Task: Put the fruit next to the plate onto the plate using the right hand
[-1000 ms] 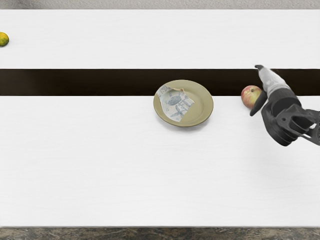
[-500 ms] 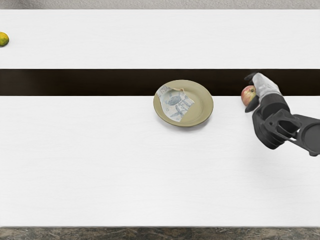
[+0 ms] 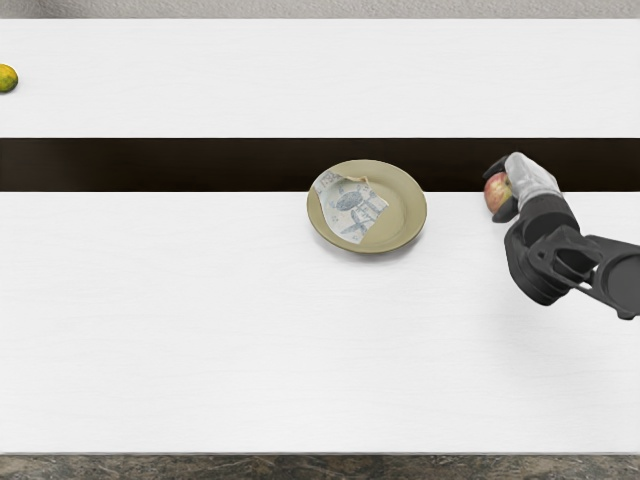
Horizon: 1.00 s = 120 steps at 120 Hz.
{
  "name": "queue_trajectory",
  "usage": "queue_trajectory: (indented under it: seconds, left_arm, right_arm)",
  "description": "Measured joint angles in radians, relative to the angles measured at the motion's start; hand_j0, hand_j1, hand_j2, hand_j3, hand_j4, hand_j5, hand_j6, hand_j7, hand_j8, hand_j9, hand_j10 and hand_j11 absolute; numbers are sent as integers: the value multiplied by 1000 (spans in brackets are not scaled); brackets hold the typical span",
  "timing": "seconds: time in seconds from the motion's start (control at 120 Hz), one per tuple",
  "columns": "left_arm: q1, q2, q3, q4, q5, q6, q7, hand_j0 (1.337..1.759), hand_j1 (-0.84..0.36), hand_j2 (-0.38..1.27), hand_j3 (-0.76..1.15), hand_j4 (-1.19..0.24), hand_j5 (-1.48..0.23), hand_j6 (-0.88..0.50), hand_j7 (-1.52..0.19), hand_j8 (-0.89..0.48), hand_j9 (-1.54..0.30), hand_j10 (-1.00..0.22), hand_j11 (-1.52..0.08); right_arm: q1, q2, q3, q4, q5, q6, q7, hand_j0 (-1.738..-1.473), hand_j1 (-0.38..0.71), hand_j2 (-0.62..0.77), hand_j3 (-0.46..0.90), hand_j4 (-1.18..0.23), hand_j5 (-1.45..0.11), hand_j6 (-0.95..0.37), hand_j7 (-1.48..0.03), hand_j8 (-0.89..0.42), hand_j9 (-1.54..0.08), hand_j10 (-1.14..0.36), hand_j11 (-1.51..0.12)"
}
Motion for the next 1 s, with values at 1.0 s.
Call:
queue_trajectory:
  seconds: [1.0]
  left_arm:
    - [0, 0, 0, 0, 0, 0, 0, 1658, 339, 2, 0, -8, -11, -8, -11, -8, -11, -8, -11]
  right_arm:
    - [-38, 20, 14, -6, -27, 2, -2, -1643, 303, -97, -2, -838, -621, -5, -793, -47, -690, -162, -735]
